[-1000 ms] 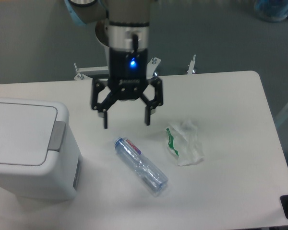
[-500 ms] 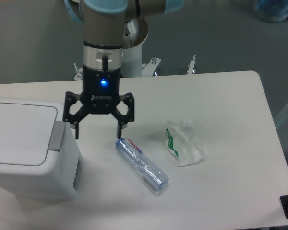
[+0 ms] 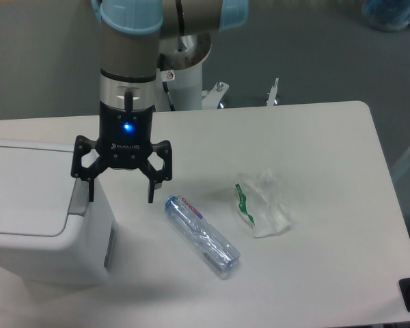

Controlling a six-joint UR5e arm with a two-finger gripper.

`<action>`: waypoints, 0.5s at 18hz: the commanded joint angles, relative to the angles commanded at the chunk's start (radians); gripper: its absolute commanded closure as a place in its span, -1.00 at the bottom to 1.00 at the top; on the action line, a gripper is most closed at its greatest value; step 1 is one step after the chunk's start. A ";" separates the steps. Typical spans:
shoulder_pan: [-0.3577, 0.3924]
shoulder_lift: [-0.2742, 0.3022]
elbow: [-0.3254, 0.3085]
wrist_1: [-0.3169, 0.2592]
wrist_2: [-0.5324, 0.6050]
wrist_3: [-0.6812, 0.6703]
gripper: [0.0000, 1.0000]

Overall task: Open the trash can
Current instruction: 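Press the gripper fingers against the trash can lid to flip it open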

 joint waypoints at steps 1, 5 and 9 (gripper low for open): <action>0.000 0.000 0.000 0.000 0.000 0.000 -1.00; 0.000 0.000 -0.002 0.002 0.000 0.000 -1.00; -0.002 0.000 -0.008 0.002 0.000 0.000 -1.00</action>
